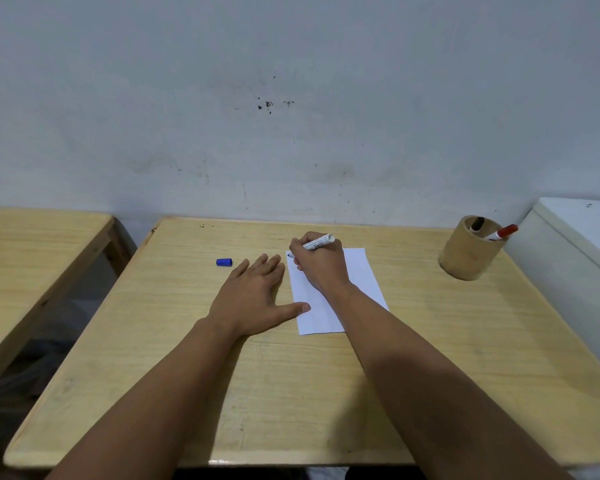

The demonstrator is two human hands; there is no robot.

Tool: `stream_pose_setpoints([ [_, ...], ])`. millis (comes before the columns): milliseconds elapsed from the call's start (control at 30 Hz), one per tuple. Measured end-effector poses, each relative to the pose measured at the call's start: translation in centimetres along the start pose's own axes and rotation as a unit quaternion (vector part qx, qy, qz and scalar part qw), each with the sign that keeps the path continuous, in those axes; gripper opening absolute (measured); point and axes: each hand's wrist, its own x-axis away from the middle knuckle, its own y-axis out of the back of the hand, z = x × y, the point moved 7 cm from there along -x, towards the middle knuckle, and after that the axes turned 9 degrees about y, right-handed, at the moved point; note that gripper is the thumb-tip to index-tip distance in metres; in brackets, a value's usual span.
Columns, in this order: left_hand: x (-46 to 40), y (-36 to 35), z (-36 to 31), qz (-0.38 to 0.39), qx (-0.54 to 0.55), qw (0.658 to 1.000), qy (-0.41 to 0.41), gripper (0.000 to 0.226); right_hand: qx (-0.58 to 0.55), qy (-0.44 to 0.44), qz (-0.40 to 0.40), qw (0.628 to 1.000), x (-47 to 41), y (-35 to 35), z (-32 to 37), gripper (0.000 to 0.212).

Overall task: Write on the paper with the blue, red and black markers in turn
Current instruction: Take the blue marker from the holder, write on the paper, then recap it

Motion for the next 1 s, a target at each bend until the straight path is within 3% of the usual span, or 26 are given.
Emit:
stream_pose_setpoints([
  [200,0.0,0.0,0.0,0.008,0.006,1.000,0.005,0.114,0.010,-0.005,-0.004,1.000,0.1,0.2,0.1,0.022],
  [400,0.0,0.0,-0.1,0.025,-0.004,1.000,0.010,0.117,-0.162,-0.068,-0.043,0.984,-0.3,1.1,0.2,0.024],
  [800,0.4,0.7,-0.3,0.012,0.028,1.000,0.000,0.106,-0.166,-0.026,-0.050,0.985,0.1,1.9,3.4,0.035],
  [867,0.7,1.7,-0.3,-0.021,0.078,0.997,0.015,0.097,-0.157,-0.018,-0.068,0.985,0.2,2.8,3.5,0.036],
  [933,0.9,4.1,0.2,-0.141,0.093,0.985,0.026,0.076,-0.176,-0.020,-0.082,0.981,0.2,4.0,3.8,0.034],
  [1000,1.1,6.2,1.9,-0.229,0.041,0.969,0.081,0.052,-0.236,-0.046,-0.069,0.968,0.2,5.0,4.1,0.036],
])
